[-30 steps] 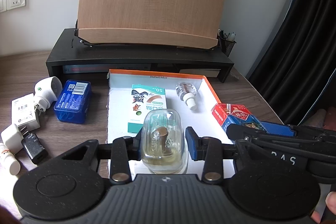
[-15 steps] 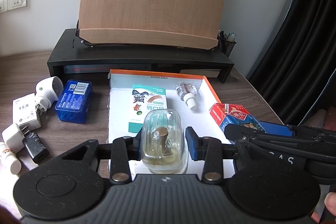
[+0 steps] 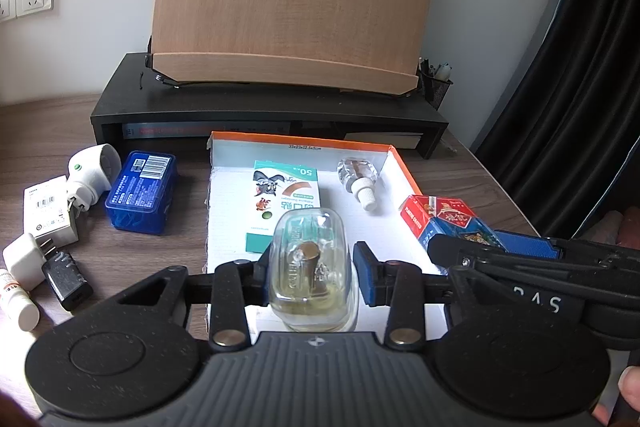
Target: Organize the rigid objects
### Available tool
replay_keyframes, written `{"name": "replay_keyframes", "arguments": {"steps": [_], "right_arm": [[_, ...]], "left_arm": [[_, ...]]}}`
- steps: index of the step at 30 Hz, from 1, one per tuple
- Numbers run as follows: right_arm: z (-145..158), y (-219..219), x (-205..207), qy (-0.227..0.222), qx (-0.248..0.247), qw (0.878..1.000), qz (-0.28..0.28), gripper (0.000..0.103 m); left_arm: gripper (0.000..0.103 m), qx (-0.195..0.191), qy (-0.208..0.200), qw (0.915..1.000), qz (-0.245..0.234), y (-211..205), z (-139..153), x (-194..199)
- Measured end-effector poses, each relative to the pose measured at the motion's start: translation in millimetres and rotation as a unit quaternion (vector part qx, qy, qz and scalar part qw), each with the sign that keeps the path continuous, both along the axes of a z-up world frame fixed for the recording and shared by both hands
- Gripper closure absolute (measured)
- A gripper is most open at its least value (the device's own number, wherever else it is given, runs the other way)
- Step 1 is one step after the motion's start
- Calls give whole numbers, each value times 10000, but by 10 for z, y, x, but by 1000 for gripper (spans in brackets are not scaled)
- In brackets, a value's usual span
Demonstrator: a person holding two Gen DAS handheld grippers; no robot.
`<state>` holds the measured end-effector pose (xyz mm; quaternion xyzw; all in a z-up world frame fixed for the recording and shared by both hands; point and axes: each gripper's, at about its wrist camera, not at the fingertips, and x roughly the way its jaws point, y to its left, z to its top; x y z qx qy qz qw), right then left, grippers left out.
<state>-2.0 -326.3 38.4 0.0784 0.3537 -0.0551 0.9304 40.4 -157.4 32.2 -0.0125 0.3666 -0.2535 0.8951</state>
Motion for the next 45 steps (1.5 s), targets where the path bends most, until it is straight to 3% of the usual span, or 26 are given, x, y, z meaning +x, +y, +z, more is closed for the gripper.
{"name": "replay_keyframes", "arguments": {"steps": [45], "right_arm": [[-27,-32,26,6,7,10000,-65,32]], "left_arm": [[64,-5,56,10000,-23,-38,-12,-11]]}}
